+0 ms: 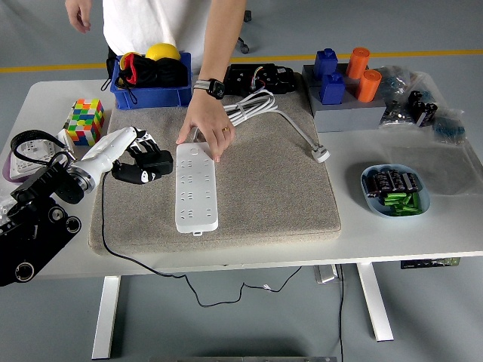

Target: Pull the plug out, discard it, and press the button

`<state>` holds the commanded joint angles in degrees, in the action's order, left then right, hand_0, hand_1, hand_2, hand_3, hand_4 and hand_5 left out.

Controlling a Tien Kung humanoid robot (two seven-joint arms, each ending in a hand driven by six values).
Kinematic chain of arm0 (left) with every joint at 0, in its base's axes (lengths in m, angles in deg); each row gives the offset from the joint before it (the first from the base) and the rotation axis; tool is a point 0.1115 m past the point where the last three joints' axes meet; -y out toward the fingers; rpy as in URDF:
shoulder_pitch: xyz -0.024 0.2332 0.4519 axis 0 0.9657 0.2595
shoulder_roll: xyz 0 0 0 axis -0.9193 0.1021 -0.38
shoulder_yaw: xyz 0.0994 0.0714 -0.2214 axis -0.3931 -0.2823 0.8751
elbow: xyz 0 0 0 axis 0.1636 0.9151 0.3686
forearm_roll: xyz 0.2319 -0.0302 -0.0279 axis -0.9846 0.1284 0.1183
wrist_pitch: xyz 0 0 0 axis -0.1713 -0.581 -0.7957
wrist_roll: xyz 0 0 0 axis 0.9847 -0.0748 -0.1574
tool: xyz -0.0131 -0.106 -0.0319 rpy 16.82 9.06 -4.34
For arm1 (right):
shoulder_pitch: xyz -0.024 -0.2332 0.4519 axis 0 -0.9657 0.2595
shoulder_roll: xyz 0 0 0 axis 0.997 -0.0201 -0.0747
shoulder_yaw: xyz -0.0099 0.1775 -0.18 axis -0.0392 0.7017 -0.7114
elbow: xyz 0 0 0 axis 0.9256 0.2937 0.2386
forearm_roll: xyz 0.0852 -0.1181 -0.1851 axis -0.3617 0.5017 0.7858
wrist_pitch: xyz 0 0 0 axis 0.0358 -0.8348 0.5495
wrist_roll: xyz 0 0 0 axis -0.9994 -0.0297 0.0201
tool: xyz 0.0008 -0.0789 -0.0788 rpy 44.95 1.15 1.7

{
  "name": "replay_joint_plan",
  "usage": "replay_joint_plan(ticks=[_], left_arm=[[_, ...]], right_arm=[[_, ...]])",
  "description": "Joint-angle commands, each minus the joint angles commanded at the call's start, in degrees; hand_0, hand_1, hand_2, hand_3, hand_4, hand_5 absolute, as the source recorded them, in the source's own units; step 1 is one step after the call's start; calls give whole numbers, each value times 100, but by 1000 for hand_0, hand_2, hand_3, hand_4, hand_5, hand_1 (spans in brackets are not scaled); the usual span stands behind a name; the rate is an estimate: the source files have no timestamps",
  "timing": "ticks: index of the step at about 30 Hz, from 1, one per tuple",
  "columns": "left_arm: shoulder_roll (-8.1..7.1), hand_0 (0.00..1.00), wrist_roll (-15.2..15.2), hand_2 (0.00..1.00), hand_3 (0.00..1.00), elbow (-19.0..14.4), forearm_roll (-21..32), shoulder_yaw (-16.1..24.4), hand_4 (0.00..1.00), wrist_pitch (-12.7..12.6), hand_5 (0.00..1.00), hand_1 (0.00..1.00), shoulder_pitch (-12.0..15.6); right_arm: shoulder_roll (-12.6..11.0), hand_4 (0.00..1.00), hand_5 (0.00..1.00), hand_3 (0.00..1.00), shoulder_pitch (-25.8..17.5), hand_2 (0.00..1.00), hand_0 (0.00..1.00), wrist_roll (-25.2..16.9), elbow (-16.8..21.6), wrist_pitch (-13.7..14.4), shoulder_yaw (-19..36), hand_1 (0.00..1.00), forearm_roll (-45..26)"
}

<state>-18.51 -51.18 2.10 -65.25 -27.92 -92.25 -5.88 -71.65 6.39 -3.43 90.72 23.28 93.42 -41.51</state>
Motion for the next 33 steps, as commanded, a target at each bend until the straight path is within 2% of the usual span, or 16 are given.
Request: replay_joint_plan(ticks=[4, 5, 10, 11, 22, 23, 29, 30, 33], left_arm=[[29, 638, -40, 505, 598, 138, 56, -40, 727, -26, 2, 533, 0], [29, 765, -44, 680, 732, 144, 58, -42, 818, -28, 2, 732, 2], [17, 765, -145, 680, 732, 118, 57, -40, 818, -146, 2, 732, 23], [16, 796, -153, 778, 868, 115, 53, -39, 858, -155, 2, 809, 23], [-9, 798, -111, 769, 845, 49, -14, -45, 873, -118, 2, 797, -5], [-10, 726, -131, 640, 796, 18, -7, -44, 830, -140, 2, 673, -16], [44, 726, -216, 640, 796, -32, 144, -186, 830, -196, 2, 673, -262], [53, 412, -215, 225, 653, -9, 150, -227, 396, -192, 2, 235, -311], [96, 412, -234, 225, 653, 137, 239, -467, 396, -154, 2, 235, -563]], right_arm=[[-2, 666, 513, 620, 0, 656, 748, 2, 0, 1, -2, 667, 2], [-3, 666, 512, 619, 0, 656, 750, 1, 1, 2, -1, 668, 2], [1, 666, 512, 619, -1, 656, 750, 4, 0, 2, -6, 668, 0], [1, 665, 512, 619, -2, 656, 750, 5, -1, 1, -8, 667, 1], [-2, 665, 512, 620, 3, 656, 750, 0, 3, 6, -9, 668, -14], [-2, 665, 512, 620, 4, 656, 750, 3, -2, 4, -7, 667, -8], [-9, 665, 512, 620, 2, 656, 750, 4, -6, 5, -15, 667, -20], [-10, 666, 513, 619, 3, 656, 750, 3, -5, 6, -18, 668, -23], [-11, 666, 513, 619, 10, 656, 750, -2, 2, 13, -28, 668, -38]])
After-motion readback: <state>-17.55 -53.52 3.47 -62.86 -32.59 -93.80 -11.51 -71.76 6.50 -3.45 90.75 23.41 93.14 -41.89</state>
